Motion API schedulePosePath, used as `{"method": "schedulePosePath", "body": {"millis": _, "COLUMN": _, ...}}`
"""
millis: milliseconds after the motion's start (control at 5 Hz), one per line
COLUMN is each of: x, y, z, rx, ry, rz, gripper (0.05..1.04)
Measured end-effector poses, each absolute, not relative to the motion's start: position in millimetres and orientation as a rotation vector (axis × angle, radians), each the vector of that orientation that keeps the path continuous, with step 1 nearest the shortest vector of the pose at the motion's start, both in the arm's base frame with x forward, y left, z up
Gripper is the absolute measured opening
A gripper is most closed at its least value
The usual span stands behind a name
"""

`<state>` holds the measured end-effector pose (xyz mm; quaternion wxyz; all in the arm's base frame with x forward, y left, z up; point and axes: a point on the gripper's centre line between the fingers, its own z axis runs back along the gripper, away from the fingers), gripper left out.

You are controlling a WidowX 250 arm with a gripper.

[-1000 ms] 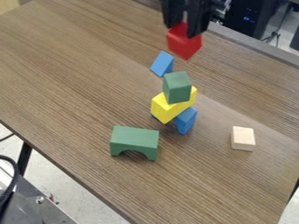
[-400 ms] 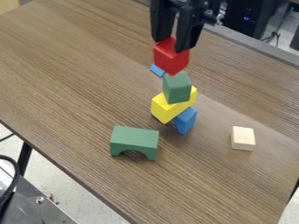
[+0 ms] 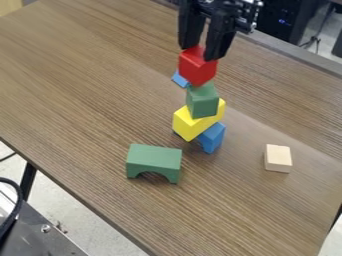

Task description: Put the red cube on top of the green cube

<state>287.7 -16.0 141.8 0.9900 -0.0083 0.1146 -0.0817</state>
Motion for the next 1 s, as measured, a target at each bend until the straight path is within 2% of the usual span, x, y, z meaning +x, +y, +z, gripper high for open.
{"method": "schedulePosePath", "body": {"millis": 400, "x": 293.0, "y": -21.5, "z": 140.4, "rx": -0.001, "ry": 0.317, "rz": -0.198, "gripper": 0.485}}
{"method": "schedulePosePath", "body": {"millis": 1000, "x": 289.3, "y": -24.3, "z": 149.3, "rx": -0.034, "ry": 0.351, "rz": -0.211, "gripper": 0.485}}
